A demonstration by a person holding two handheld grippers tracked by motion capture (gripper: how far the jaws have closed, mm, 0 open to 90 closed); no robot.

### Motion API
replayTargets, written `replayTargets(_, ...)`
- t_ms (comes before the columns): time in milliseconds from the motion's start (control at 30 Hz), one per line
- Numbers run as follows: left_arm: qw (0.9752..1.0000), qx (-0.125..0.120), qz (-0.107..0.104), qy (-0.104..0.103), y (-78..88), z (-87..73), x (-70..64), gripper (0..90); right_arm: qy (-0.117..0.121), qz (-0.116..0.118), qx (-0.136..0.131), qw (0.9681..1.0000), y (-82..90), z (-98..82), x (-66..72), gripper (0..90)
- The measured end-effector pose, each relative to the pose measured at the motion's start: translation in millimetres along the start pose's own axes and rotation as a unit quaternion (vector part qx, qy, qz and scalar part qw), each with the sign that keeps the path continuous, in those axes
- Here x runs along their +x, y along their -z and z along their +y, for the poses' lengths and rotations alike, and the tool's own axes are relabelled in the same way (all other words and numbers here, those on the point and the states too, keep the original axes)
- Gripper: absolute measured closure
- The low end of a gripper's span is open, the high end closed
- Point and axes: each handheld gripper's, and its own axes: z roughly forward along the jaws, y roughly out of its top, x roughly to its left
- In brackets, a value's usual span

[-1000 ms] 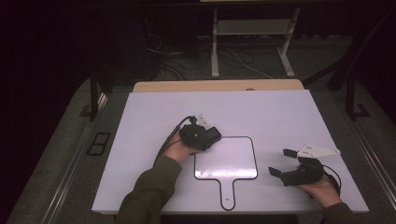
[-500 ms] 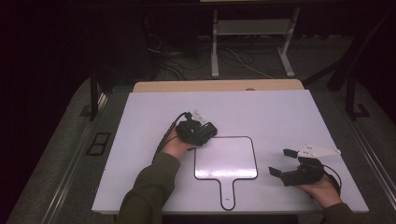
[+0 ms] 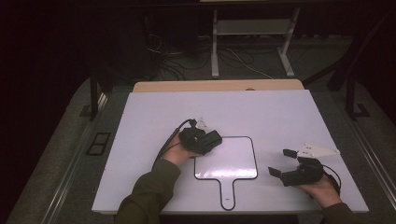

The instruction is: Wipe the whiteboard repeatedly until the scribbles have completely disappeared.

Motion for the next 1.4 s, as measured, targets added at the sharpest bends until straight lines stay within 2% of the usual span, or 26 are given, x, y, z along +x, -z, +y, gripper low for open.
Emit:
replayTargets(67,0.9999,-0.006,-0.002,0.010,-0.9,-0.7,4.7,39.5,0.000,-0.001,0.000,1.0000,-0.1,0.0,-0.2,3.4)
replayTargets(300,0.9997,-0.009,0.012,0.021,-4.4,2.8,18.4,39.4,0.000,0.000,0.000,1.0000,0.0,0.0,-0.3,3.4)
replayTargets(367,0.9994,-0.014,0.009,0.030,-4.7,2.3,20.4,39.4,0.000,0.000,0.000,1.0000,0.2,-0.1,-0.5,3.4)
replayTargets(467,0.9992,-0.015,0.001,0.037,-2.7,1.5,20.0,39.4,-0.002,0.001,0.000,1.0000,0.5,-0.2,-0.5,3.4)
replayTargets(567,0.9984,-0.029,-0.012,0.046,1.1,1.2,19.1,39.4,-0.001,0.000,-0.001,1.0000,0.1,-0.2,-0.7,3.4)
replayTargets(733,0.9978,-0.043,-0.016,0.047,13.3,5.3,15.7,39.4,-0.001,0.001,-0.001,1.0000,0.1,-0.1,-0.2,3.4)
replayTargets(900,0.9962,-0.059,-0.025,0.059,22.1,7.8,15.8,39.4,0.000,0.004,-0.001,1.0000,-0.8,0.2,-0.5,3.4)
replayTargets(933,0.9964,-0.057,-0.027,0.057,23.4,8.4,16.9,39.4,-0.001,0.004,-0.001,1.0000,-1.1,0.3,-0.9,3.4)
replayTargets(1133,0.9942,-0.075,-0.034,0.069,30.4,16.3,20.4,39.4,-0.007,0.004,-0.001,1.0000,-1.3,0.7,-1.7,3.4)
replayTargets(1233,0.9952,-0.070,-0.035,0.060,34.4,24.6,22.9,39.3,-0.011,0.007,-0.005,0.9999,-0.8,1.4,-0.5,3.4)
replayTargets(1400,0.9946,-0.078,-0.036,0.059,34.9,38.1,30.5,39.3,-0.007,0.008,-0.004,0.9999,-2.7,1.3,0.2,3.4)
